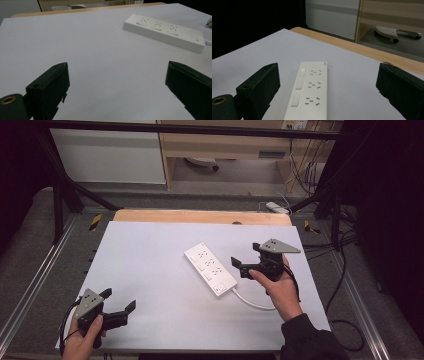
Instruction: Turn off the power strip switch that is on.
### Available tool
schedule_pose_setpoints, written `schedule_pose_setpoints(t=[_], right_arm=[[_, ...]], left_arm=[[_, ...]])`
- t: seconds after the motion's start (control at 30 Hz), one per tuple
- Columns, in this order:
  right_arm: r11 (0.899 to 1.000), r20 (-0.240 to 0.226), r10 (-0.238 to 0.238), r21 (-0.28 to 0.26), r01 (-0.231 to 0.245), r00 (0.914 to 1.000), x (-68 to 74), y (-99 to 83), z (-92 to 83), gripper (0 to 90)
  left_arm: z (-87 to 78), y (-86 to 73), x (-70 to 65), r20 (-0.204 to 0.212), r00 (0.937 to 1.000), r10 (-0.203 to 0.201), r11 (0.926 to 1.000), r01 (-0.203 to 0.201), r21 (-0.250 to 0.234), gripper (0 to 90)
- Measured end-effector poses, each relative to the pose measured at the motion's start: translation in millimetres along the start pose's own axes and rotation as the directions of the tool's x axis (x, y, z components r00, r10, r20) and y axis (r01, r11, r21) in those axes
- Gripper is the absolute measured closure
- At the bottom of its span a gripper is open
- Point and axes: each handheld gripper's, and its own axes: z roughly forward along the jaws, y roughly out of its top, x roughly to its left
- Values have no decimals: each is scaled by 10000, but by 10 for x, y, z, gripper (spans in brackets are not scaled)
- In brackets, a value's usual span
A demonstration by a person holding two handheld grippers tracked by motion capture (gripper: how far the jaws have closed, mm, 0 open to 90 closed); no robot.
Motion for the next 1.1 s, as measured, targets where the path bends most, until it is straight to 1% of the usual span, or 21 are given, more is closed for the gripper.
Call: schedule_pose_setpoints(t=[0.17,0.3,0.37,0.4,0.47,0.53,0.63,0.67,0.73,0.8,0.83,0.9,0.93,1.0,1.03,1.07,1.1], right_arm=[[10000,76,17,-2,-17,10000,7,36,82,47],[10000,384,-46,67,44,9993,2,81,168,56],[10000,416,-52,58,49,9991,6,94,189,57],[10000,397,-55,61,53,9992,17,123,231,74],[10000,384,-66,14,66,9992,24,139,252,81],[9998,345,-198,-77,201,9992,63,192,320,107],[9997,285,-242,-77,244,9993,90,225,368,128],[9996,271,-288,-43,290,9992,131,268,410,144],[9988,223,-490,-37,491,9986,186,323,445,164],[9985,226,-541,-68,543,9983,206,352,458,179],[9986,136,-526,-78,527,9985,232,405,491,199],[9982,133,-588,-94,590,9982,245,443,530,255],[9984,48,-553,-100,553,9985,247,455,548,283],[9986,1,-497,-185,497,9988,257,460,583,362],[9986,1,-497,-185,497,9988,257,460,583,362],[9986,-18,-477,-228,477,9989,262,457,603,394],[9982,23,-522,-310,522,9986,270,450,650,476]], left_arm=[[8,3,-14,67,9999,103,9999,-104,35,52],[14,-1,-14,31,10000,54,10000,-54,60,52],[11,1,-13,-5,9999,103,9999,-103,60,52],[11,1,-13,-7,9999,109,9999,-109,61,52],[11,0,-12,1,9999,109,9999,-109,65,52],[12,-3,-14,42,10000,42,10000,-42,61,52],[12,-3,-12,49,10000,55,10000,-55,62,52],[12,-3,-12,53,10000,44,10000,-44,59,52],[9,0,-10,-13,9999,110,9999,-110,64,52],[9,0,-11,8,10000,98,9999,-98,67,52],[9,0,-9,-28,9999,120,9999,-119,67,52],[9,0,-9,-27,9999,112,9999,-111,72,52],[10,1,-11,33,10000,79,9999,-79,72,52],[10,6,-10,2,9999,109,9999,-109,43,52],[11,5,-11,50,10000,68,10000,-69,49,52],[12,4,-12,49,10000,43,10000,-43,40,52],[12,4,-9,46,10000,48,10000,-48,43,52]])
